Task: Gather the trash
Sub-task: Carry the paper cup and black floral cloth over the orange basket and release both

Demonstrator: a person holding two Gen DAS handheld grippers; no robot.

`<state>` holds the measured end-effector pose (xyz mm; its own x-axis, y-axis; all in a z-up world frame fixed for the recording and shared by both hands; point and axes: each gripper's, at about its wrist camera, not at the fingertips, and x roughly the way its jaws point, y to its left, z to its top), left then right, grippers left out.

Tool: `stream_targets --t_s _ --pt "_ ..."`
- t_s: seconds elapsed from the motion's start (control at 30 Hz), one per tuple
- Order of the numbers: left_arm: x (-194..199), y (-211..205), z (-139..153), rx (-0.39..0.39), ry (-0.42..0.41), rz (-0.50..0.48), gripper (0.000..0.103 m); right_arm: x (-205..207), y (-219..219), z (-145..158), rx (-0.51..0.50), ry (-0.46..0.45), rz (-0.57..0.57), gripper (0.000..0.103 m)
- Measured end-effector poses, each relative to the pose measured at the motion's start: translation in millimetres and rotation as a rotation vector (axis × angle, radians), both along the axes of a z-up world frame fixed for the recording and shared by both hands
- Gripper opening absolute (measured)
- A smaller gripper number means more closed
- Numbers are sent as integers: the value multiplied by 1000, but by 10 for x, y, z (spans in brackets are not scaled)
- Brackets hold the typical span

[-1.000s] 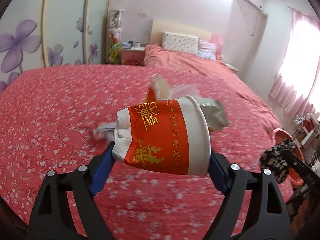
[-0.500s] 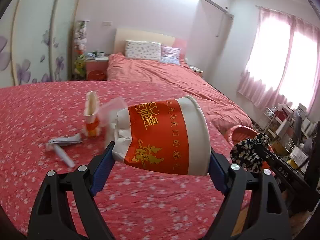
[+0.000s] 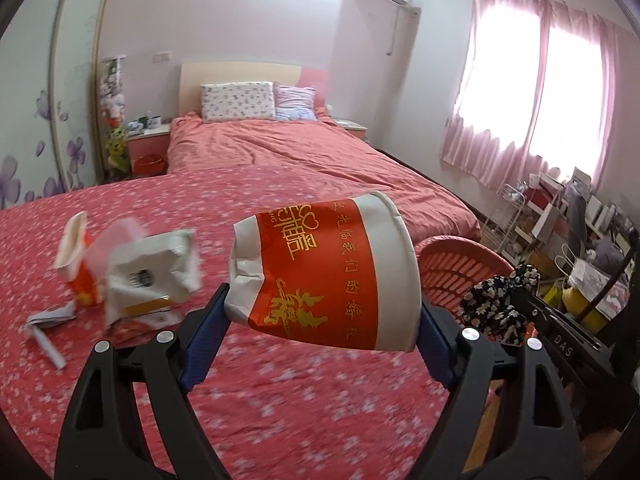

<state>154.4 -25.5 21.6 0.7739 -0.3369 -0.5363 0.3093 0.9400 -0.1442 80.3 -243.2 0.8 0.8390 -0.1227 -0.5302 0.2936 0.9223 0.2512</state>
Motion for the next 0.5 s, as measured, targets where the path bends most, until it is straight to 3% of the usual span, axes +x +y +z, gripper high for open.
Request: stream_targets --t_s 0.5 --pt "184 -974 -129 32 -1 -163 83 -28 -772 -168 -4 -27 -197 6"
